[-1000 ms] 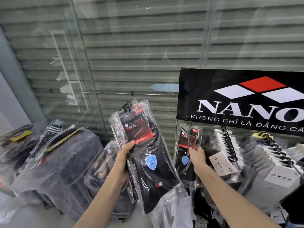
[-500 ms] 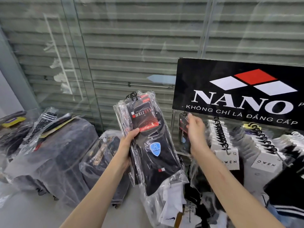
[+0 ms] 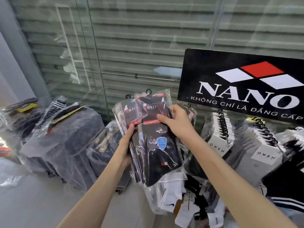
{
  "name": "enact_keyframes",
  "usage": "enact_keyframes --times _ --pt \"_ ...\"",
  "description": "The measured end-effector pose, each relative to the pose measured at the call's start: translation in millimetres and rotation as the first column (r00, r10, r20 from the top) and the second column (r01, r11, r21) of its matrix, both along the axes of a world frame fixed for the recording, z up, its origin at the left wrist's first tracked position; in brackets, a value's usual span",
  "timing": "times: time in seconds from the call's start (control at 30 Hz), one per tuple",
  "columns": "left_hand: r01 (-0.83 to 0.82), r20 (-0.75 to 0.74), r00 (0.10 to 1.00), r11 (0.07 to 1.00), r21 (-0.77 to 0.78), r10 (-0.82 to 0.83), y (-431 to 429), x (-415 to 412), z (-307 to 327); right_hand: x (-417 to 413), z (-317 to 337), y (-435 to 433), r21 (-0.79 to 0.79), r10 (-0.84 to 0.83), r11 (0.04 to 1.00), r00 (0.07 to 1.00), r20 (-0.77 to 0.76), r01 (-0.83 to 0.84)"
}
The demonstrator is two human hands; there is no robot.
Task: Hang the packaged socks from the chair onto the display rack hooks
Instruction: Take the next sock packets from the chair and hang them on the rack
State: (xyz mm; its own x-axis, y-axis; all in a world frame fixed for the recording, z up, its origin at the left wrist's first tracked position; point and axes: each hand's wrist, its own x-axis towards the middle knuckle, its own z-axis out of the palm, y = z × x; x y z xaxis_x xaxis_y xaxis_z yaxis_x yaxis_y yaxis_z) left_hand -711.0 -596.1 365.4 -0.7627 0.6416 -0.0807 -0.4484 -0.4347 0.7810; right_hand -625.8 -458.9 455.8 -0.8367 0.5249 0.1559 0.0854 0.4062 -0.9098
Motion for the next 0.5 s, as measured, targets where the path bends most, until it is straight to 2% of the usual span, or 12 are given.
enact_keyframes --times 0.1,0.23,0.4,0.5 --pt "0.013 -0.006 1.000 1.000 0.021 -0.013 -8 0 -3 8 -14 5 -0.195 0.087 0.976 0.995 -0.047 -0.095" --pt "-0.100 0.021 0.995 0.995 0.012 0.099 -21 -8 -3 32 -55 15 -0.406 0.090 0.900 0.979 -0.182 -0.158" --pt "-0.186 0.015 0.983 0.982 0.026 0.185 -33 -18 0 59 -108 32 -0.428 0.257 0.846 0.946 -0.195 -0.318" --pt "-0.190 0.010 0.982 0.981 0.025 0.190 -35 -19 1 61 -133 44 -0.476 0.121 0.861 0.981 -0.153 -0.181"
